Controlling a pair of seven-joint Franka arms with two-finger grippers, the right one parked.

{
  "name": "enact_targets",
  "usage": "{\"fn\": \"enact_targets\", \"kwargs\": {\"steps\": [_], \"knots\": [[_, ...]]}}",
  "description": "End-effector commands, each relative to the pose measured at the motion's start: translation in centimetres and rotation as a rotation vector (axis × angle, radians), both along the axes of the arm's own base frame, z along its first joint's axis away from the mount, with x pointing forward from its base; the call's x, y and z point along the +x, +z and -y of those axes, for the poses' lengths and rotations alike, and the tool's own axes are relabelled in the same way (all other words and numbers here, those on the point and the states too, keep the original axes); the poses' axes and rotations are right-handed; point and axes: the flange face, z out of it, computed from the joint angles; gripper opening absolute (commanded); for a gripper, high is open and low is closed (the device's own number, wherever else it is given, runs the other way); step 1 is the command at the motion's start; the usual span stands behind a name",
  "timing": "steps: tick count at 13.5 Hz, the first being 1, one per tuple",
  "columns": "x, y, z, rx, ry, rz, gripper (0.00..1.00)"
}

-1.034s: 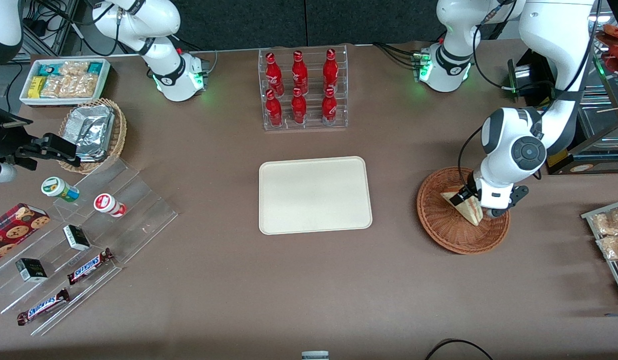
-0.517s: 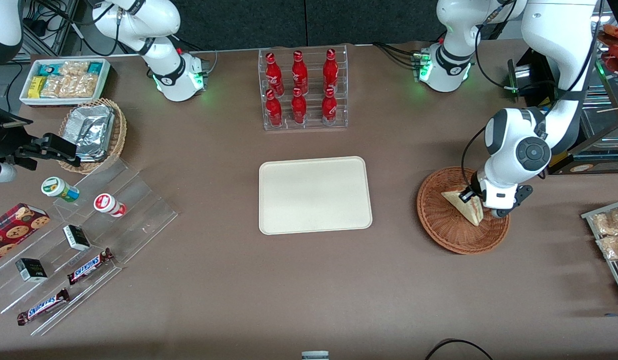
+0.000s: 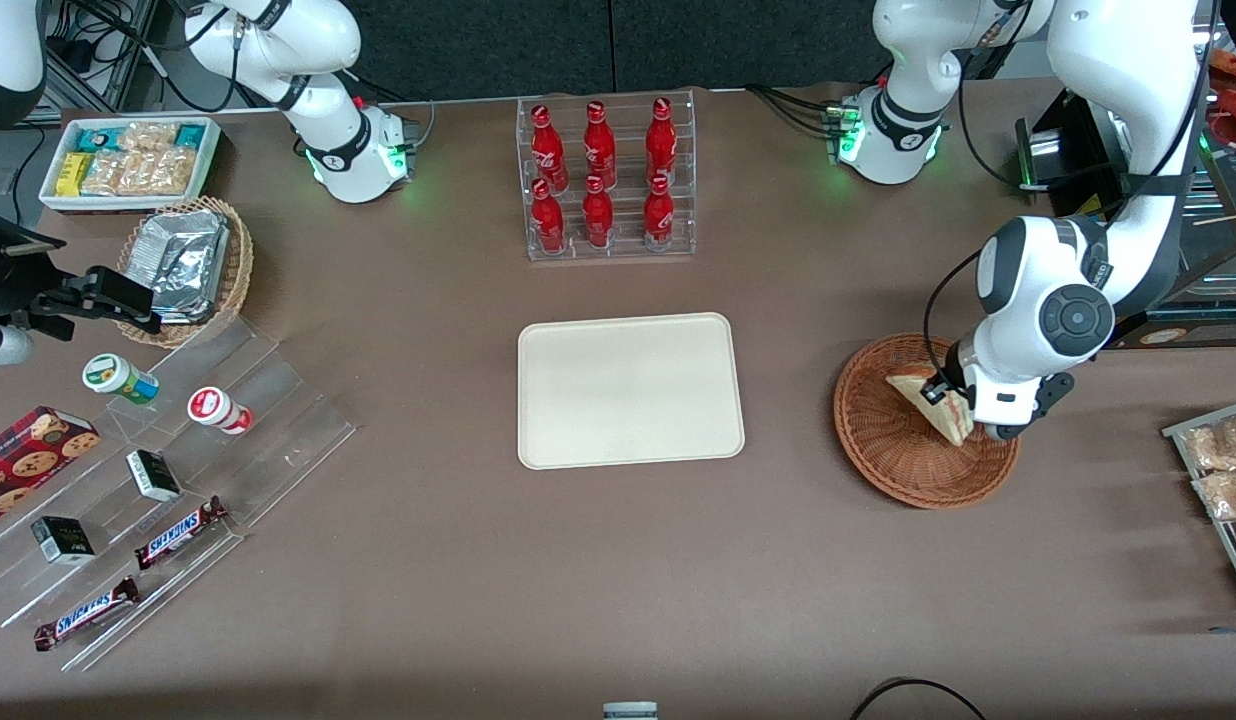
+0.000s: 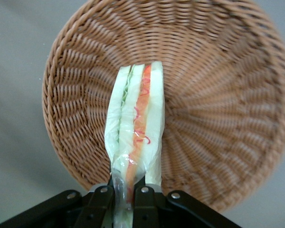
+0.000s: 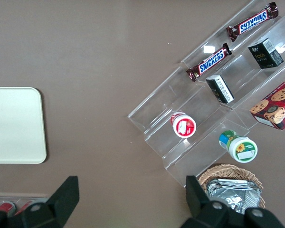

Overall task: Place sandwich from basket to tray
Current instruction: 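Close the left gripper on the sandwich's wrapped edge, then lift the sandwich and carry it with the left gripper over the cream tray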

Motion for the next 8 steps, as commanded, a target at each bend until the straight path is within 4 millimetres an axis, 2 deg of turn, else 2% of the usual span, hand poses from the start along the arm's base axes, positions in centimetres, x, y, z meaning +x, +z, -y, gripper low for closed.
{"fn": "enact_targets", "kwargs": {"steps": [1,3,5,8], "knots": [[0.3,2.8,5.0,0.03,-0.062,-0.015,0.0],[-0.1,4.7,9.7,0.022,-0.127,-0.017,0.0],[-0.8,6.8,15.4,-0.013,-0.149,0.018,0.0],[-1.5,7.4,22.9,-0.041,-0.213,0.046,0.0]]}}
